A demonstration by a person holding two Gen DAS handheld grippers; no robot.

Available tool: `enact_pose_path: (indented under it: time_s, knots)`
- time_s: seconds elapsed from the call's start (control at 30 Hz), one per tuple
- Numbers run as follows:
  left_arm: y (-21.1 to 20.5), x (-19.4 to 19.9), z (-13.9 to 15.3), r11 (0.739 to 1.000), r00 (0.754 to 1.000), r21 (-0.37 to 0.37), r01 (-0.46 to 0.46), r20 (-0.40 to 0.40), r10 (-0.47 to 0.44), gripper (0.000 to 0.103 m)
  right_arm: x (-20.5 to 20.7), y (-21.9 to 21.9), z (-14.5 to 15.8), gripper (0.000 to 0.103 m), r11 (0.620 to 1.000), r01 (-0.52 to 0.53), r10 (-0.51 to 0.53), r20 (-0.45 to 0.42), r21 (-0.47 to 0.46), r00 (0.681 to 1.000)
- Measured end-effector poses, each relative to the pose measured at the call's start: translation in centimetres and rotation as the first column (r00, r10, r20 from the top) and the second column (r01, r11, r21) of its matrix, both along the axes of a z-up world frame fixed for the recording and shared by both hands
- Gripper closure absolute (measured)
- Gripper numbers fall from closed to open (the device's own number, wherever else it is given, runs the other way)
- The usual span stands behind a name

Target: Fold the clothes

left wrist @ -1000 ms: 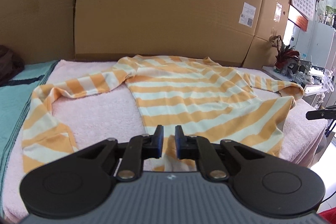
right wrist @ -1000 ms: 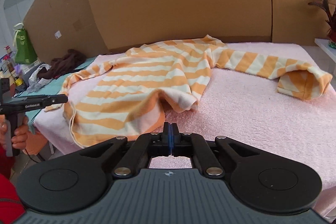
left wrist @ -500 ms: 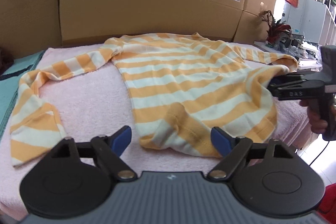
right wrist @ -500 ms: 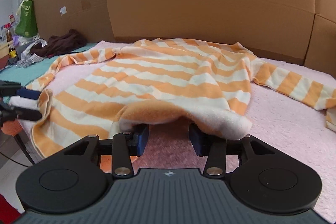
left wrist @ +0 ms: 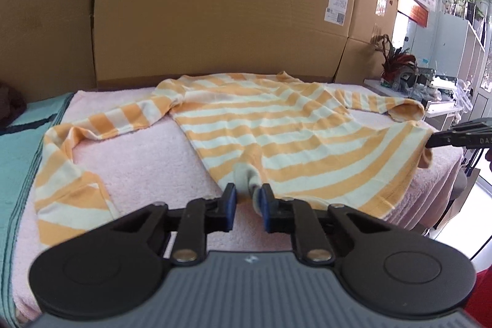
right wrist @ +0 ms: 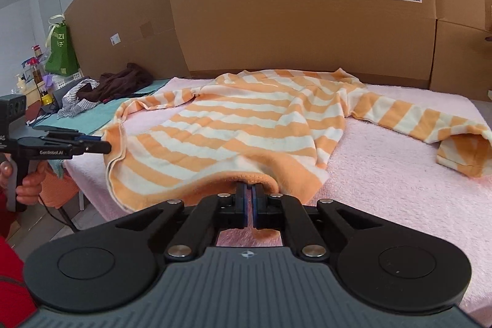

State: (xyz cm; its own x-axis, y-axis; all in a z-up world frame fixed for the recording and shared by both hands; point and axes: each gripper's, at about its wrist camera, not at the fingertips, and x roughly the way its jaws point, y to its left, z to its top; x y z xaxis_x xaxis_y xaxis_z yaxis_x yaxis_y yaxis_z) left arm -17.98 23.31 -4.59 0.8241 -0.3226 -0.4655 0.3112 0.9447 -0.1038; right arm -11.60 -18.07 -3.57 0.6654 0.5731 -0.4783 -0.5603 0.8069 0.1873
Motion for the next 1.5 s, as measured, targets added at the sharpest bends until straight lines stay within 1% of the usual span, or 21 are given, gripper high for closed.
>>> enact_pose_path:
  time_s: [0.13, 0.23, 0.3, 0.37, 0.43, 0.47, 0.53, 0.6, 0.67, 0.7, 0.73, 0.77, 0.83, 0.9, 0.97, 1.1, 1.13, 1.2, 1.23, 1.37, 1.5]
  knots:
    - [0.5, -1.0, 1.0, 1.000, 0.999, -0.003, -0.021, 0.041, 0.022, 0.090, -1.6, -0.3, 0.4, 0.099, 1.000, -0.019, 0.019, 0.006, -0.022, 1.000]
    - [0.6, -0.6, 0.1, 0.998, 0.999, 0.031, -0.054, -0.003, 0.054, 0.090, -1.3, -0.4, -0.8, 0.098, 0.999, 0.007, -0.008, -0.027, -0.050, 1.000]
    - [0.0, -0.6, -0.7, 0.996, 0.999, 0.075, -0.044, -0.024, 0.046, 0.090, -0.9, -0.8, -1.8, 0.088, 0.995, 0.041, -0.048, -0.076, -0.087, 0.996]
    - [-0.7, -0.7, -1.4, 0.993, 0.999, 0.117, -0.021, -0.032, 0.025, 0.078, -1.1, -1.6, -2.5, 0.086, 0.992, 0.065, -0.077, -0.111, -0.108, 0.991]
    - [-1.4, -0.7, -1.6, 0.989, 1.000, 0.145, 0.002, -0.020, 0.001, 0.052, -1.5, -2.3, -3.0, 0.066, 0.984, 0.120, -0.135, -0.111, -0.133, 0.985]
    - [-1.6, -0.6, -1.6, 0.988, 1.000, 0.153, 0.011, -0.012, -0.010, 0.046, -1.6, -2.5, -3.2, 0.048, 0.978, 0.148, -0.164, -0.111, -0.145, 0.980]
    - [-2.0, -0.3, -1.5, 0.987, 1.000, 0.156, 0.021, 0.002, -0.021, 0.029, -2.0, -2.6, -3.5, 0.046, 0.974, 0.171, -0.186, -0.091, -0.149, 0.978]
    - [-2.3, 0.4, -1.3, 0.990, 1.000, 0.142, 0.018, 0.013, -0.020, 0.029, -1.9, -2.7, -3.6, 0.046, 0.977, 0.191, -0.199, -0.087, -0.094, 0.976]
    - [-2.9, 1.6, -1.6, 0.992, 1.000, 0.126, 0.023, -0.022, -0.020, 0.031, -1.1, -2.7, -4.1, 0.049, 0.978, 0.206, -0.209, -0.115, -0.038, 0.971]
    - [-3.3, 2.1, -2.0, 0.990, 0.999, 0.142, 0.026, -0.044, -0.020, 0.038, -0.6, -2.6, -4.4, 0.052, 0.977, 0.211, -0.212, -0.136, -0.018, 0.968]
    - [-3.6, 2.4, -2.7, 0.985, 0.998, 0.171, 0.023, -0.070, -0.011, 0.059, -0.5, -2.2, -4.6, 0.053, 0.974, 0.225, -0.226, -0.116, -0.021, 0.967]
    - [-3.9, 2.7, -3.4, 0.979, 0.995, 0.202, 0.018, -0.096, 0.001, 0.067, -0.5, -1.8, -4.7, 0.053, 0.973, 0.231, -0.233, -0.099, -0.033, 0.967]
    - [-3.4, 2.1, -3.6, 0.985, 0.996, 0.172, 0.023, -0.087, -0.008, 0.082, -0.8, -1.0, -4.8, 0.059, 0.971, 0.227, -0.232, -0.061, -0.068, 0.971]
    - [-2.9, 1.4, -3.5, 0.987, 0.996, 0.161, 0.019, -0.094, -0.004, 0.098, -1.1, -0.5, -4.7, 0.091, 0.974, 0.204, -0.209, -0.036, -0.102, 0.977]
    - [-2.4, 0.6, -3.3, 0.988, 0.995, 0.154, 0.013, -0.104, 0.003, 0.102, -1.1, -0.5, -4.5, 0.095, 0.979, 0.178, -0.183, -0.044, -0.096, 0.982]
    - [-0.6, -1.2, -1.7, 0.998, 0.994, 0.063, 0.014, -0.109, -0.007, 0.103, -1.6, -2.6, -3.0, 0.095, 0.987, 0.141, -0.135, -0.080, 0.076, 0.988]
    - [-0.4, -1.5, -1.5, 0.997, 0.995, 0.079, -0.007, -0.102, 0.015, 0.103, -1.9, -3.4, -2.4, 0.095, 0.983, 0.136, -0.126, -0.085, 0.126, 0.988]
    - [0.2, -2.2, -1.2, 0.991, 0.994, 0.124, -0.057, -0.086, 0.068, 0.089, -2.3, -4.9, -1.7, 0.097, 0.973, 0.141, -0.126, -0.091, 0.184, 0.988]
    - [0.8, -2.1, -1.3, 0.988, 0.991, 0.129, -0.081, -0.096, 0.093, 0.091, -2.4, -5.4, -1.7, 0.098, 0.969, 0.157, -0.142, -0.093, 0.190, 0.986]
    - [2.2, -1.3, -2.5, 0.993, 0.979, 0.058, -0.106, -0.166, 0.114, 0.082, -1.5, -5.9, -3.2, 0.100, 0.958, 0.234, -0.210, -0.151, 0.163, 0.966]
    - [1.1, -1.3, -3.1, 0.997, 0.983, 0.050, -0.058, -0.172, 0.066, 0.027, -0.8, -5.0, -4.9, 0.093, 0.958, 0.264, -0.238, -0.198, 0.114, 0.951]
